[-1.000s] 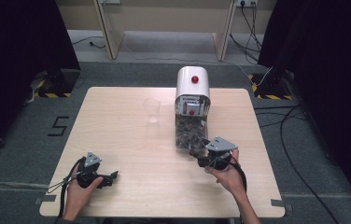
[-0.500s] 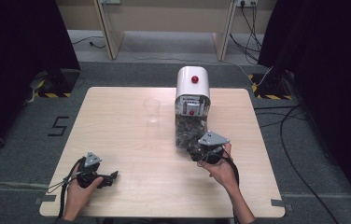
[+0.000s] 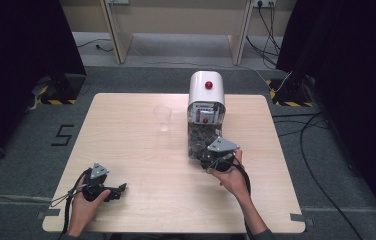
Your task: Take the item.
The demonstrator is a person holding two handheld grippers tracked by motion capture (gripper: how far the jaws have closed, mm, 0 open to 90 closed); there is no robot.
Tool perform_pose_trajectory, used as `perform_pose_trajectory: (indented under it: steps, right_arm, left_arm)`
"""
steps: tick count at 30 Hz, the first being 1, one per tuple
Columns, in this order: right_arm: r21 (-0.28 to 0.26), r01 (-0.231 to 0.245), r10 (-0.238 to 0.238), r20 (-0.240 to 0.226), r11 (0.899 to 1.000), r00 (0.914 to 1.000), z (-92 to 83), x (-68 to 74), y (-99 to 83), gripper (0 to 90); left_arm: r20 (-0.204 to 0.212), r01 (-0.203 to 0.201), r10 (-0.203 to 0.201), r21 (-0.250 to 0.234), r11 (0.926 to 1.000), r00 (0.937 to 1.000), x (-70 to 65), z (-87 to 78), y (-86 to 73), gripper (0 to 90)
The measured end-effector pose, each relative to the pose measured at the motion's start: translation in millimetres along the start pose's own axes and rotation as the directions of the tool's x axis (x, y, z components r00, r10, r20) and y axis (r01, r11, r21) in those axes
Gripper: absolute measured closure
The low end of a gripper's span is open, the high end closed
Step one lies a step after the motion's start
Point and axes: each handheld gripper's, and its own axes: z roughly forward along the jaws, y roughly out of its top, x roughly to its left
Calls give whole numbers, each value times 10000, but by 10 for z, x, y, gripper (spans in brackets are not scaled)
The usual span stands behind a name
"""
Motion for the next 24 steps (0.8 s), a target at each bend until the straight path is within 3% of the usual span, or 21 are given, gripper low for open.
perform_pose_trajectory:
  steps: [15,19,24]
  right_arm:
    - [372,340,-347,201,9987,9992,248,29,48,546]
    - [536,237,-254,312,9983,9992,283,24,27,572]
    - [678,220,-255,504,9975,9984,321,-3,-11,670]
  left_arm:
    - [2,-2,2,4,10000,10000,0,0,0,0]
    - [0,-3,3,3,10000,10000,0,0,0,0]
    - [1,-1,1,3,10000,10000,0,0,0,0]
